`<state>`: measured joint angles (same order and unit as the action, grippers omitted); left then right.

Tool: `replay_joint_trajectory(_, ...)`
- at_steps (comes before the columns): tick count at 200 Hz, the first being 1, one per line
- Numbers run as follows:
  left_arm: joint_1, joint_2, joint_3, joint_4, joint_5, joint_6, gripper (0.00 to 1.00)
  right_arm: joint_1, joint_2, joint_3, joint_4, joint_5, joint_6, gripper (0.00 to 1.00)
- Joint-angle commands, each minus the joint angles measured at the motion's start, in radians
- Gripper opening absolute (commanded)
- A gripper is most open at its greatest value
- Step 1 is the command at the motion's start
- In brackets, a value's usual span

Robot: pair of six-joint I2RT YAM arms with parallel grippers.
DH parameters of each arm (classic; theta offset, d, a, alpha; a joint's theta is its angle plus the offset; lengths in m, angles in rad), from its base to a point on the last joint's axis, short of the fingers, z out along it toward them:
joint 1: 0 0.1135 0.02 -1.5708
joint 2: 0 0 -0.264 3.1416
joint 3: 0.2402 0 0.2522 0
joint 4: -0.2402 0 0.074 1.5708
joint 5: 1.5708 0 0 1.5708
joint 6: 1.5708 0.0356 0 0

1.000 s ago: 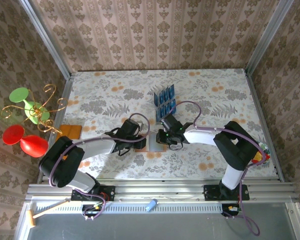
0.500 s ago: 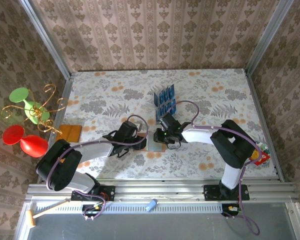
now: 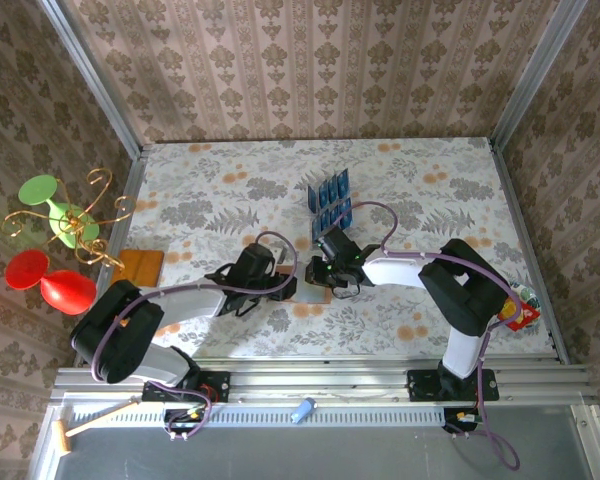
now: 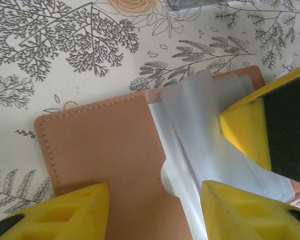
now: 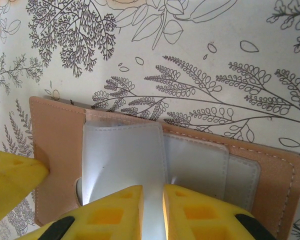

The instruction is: Put the credit cards into the card holder

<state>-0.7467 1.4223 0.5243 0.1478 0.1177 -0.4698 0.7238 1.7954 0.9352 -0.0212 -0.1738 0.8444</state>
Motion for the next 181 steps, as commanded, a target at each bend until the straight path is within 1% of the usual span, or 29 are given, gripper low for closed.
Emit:
replay_joint_trajectory(1,-0.013,0.021,-0.015,0.039,0.024,0.024,0.53,0.008,0.022,-0.003,-0.002,-0.016,0.015,0.21)
replay_joint_trajectory(47,-0.032,0.054,-0.002,0.035,0.009,0.043,0.54,0.007,0.021,-0.004,0.001,-0.016,0.019,0.21)
replay_joint_trajectory(123,-0.076,0.132,0.019,-0.024,-0.093,0.085,0.51,0.007,0.013,0.008,-0.014,-0.015,0.02,0.22)
replay_joint_trajectory(140,-0.081,0.143,0.016,-0.022,-0.103,0.085,0.5,0.005,0.004,0.01,-0.025,-0.01,0.019,0.25)
replay_joint_trajectory(181,-0.083,0.163,0.016,-0.019,-0.107,0.084,0.48,-0.025,-0.063,-0.017,-0.034,0.007,0.028,0.39)
